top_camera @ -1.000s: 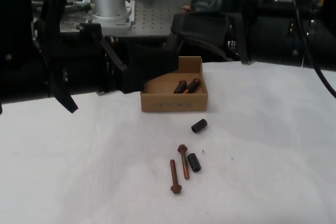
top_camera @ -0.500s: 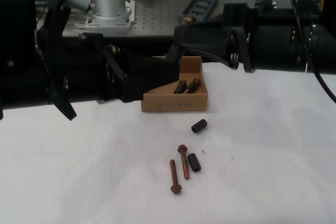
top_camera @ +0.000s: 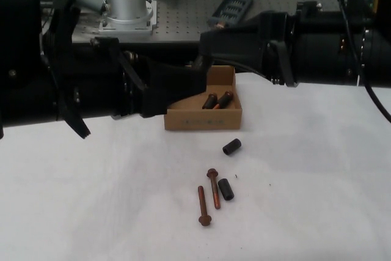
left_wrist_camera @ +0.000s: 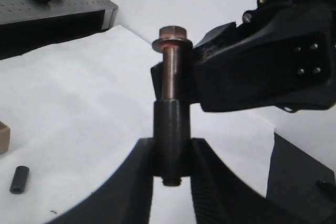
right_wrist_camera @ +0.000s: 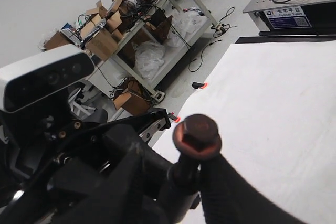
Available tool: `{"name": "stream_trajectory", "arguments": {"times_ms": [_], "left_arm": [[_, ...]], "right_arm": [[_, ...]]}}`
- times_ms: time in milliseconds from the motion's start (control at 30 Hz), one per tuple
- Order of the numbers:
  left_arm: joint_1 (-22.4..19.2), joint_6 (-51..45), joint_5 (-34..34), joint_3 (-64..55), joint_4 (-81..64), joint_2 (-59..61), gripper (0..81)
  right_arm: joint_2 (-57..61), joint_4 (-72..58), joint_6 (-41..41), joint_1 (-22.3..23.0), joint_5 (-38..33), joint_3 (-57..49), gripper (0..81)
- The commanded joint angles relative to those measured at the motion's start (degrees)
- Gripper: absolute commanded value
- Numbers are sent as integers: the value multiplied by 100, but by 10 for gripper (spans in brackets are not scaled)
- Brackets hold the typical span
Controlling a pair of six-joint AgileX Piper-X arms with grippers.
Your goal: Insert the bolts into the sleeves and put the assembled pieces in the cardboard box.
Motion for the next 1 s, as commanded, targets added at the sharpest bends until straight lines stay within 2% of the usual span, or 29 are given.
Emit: {"name": "stream_trajectory", "arguments": {"times_ms": [0, 133, 367, 667, 967], "left_arm": [[32, -25, -338, -144, -466, -42, 6], [32, -25, -338, -144, -479, 48, 6], [32, -93, -316, -144, -1205, 115, 6], [32, -272, -316, -144, -1430, 167, 6], [67, 108, -355, -430, -1457, 1148, 6]], "right_arm": [[-25, 305, -111, 78, -459, -13, 269], [-25, 954, -882, 78, -390, -373, 269], [-25, 2187, -1952, 78, 166, -676, 269], [-41, 2378, -1961, 78, 223, -675, 269], [-366, 3712, -2435, -375, 357, -675, 262]]}}
